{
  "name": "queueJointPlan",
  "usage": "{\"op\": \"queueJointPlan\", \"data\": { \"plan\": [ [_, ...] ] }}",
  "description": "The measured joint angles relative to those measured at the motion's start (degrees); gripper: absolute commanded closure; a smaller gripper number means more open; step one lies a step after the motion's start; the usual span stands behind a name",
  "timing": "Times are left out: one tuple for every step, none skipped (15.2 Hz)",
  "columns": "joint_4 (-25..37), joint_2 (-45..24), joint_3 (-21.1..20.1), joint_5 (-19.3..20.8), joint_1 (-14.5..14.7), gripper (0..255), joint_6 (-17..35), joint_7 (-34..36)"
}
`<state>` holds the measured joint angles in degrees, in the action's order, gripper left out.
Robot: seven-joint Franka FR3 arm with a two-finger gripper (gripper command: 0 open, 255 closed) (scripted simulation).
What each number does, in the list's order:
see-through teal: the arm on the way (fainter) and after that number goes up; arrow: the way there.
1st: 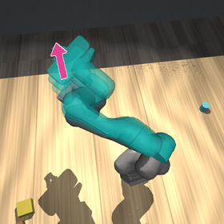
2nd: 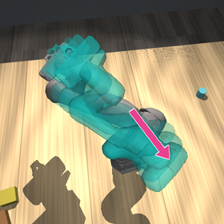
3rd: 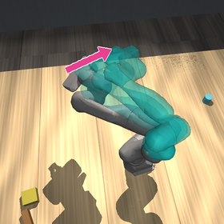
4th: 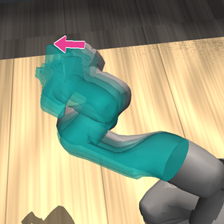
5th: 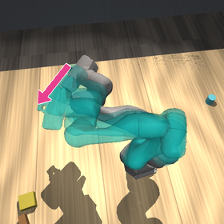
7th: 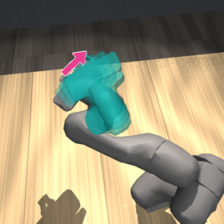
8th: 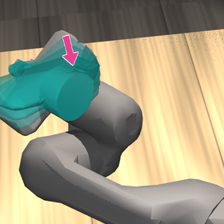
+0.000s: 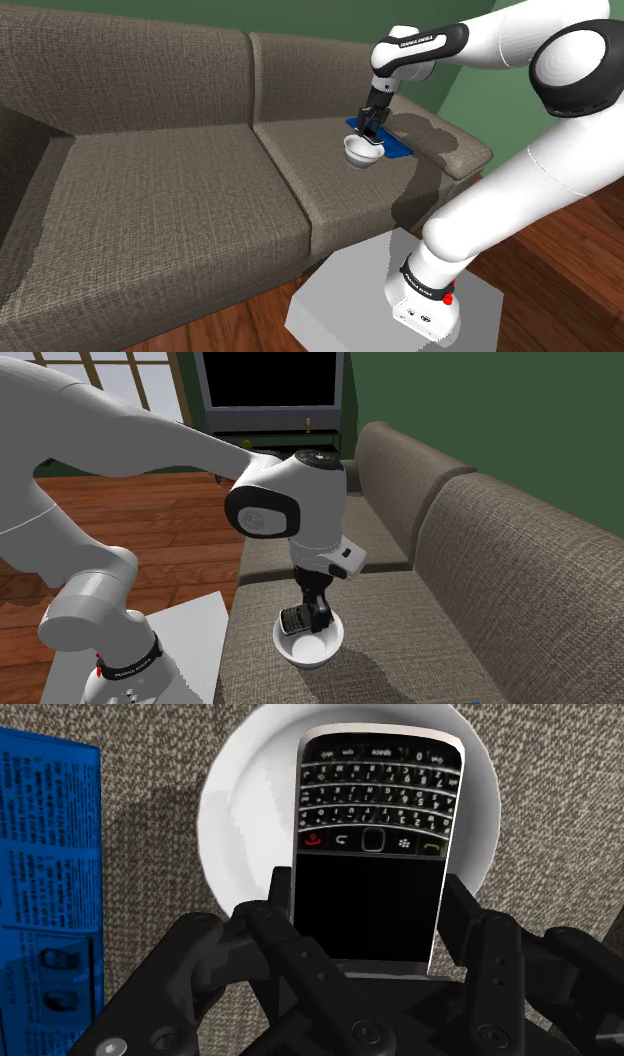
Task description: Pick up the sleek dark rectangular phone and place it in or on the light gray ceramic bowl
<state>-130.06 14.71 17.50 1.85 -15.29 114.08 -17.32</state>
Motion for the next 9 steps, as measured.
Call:
{"op": "queueJointPlan", "data": {
  "plan": [
    [-0.39, -0.37, 0.09, -0.08, 0.00, 255, 0.76, -0.14],
    [-0.93, -0.59, 0.14, -0.13, 0.01, 255, 1.50, -0.18],
    [-1.43, -0.85, 0.14, -0.20, 0.04, 255, 2.26, -0.18],
    [-1.96, -0.98, 0.30, -0.18, -0.04, 255, 2.91, -0.41],
    [-2.58, -1.47, 0.44, -0.29, -0.06, 255, 4.00, -0.62],
    [-2.81, -1.75, 0.49, -0.36, -0.05, 255, 4.49, -0.70],
    [-3.01, -1.89, 0.45, -0.42, 0.00, 255, 4.84, -0.64],
    [-3.09, -1.91, 0.44, -0.42, 0.01, 255, 4.94, -0.63],
    [-3.13, -1.92, 0.44, -0.43, 0.02, 255, 5.00, -0.62]
  ]
}}
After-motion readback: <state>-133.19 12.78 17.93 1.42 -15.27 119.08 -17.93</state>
